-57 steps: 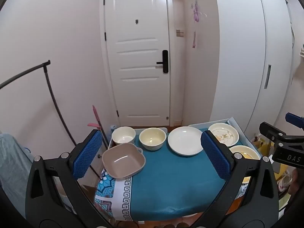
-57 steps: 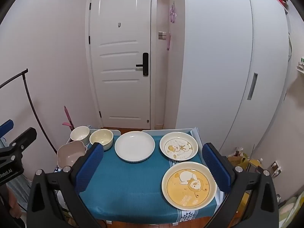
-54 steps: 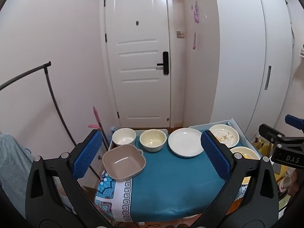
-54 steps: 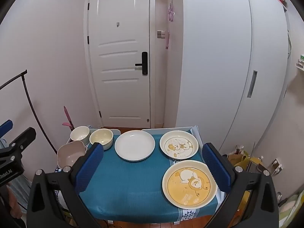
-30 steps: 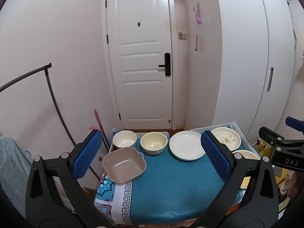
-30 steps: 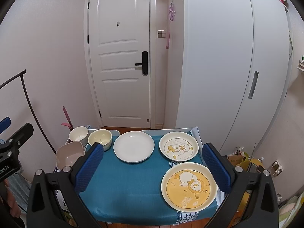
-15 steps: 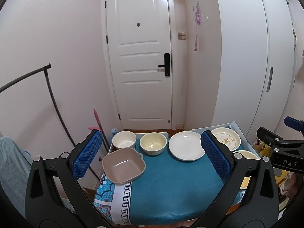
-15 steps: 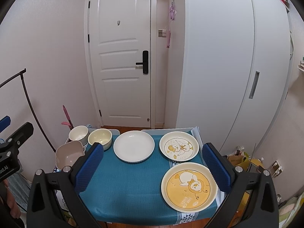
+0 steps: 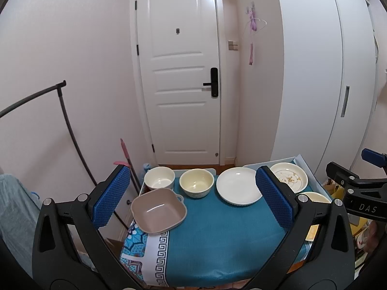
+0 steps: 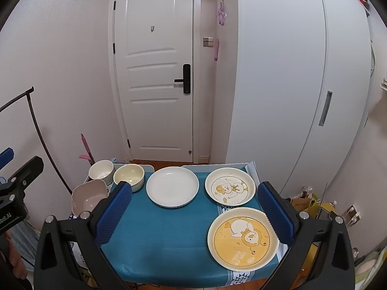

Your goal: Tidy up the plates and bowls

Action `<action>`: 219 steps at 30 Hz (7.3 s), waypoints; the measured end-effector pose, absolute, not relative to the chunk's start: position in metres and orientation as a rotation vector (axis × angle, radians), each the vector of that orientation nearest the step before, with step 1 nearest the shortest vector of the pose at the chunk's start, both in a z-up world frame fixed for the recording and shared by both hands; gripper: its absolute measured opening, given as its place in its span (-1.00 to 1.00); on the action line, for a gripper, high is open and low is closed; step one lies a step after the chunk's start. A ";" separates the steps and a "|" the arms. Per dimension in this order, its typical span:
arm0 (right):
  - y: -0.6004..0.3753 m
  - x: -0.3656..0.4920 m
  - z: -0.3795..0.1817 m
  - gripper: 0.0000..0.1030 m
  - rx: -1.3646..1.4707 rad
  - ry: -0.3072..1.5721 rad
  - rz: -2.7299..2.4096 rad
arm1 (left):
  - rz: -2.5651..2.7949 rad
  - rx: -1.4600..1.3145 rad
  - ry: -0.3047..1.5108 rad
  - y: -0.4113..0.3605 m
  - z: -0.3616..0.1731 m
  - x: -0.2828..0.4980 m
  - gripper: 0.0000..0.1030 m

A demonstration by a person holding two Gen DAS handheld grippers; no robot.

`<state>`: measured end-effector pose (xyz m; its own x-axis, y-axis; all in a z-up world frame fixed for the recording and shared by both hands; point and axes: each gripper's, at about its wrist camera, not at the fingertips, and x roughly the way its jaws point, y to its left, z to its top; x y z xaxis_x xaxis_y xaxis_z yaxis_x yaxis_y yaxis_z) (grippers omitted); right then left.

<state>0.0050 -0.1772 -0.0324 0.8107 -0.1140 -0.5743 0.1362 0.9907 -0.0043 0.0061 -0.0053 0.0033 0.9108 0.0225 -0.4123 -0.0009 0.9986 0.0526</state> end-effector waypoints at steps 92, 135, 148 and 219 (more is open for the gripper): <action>-0.441 0.030 -0.300 -0.69 0.573 1.179 -0.146 | -0.625 0.286 1.315 -0.279 -0.293 0.200 -0.61; -0.322 0.104 -0.237 -0.75 0.295 1.183 0.200 | -0.248 0.053 1.196 -0.120 -0.214 0.156 -0.63; -0.181 0.138 -0.273 -0.75 0.219 1.321 0.340 | -0.103 -0.053 1.278 0.021 -0.249 0.123 -0.63; -0.272 0.333 -0.237 0.70 -0.061 1.251 0.571 | 0.016 -0.400 1.183 -0.060 -0.248 0.268 0.44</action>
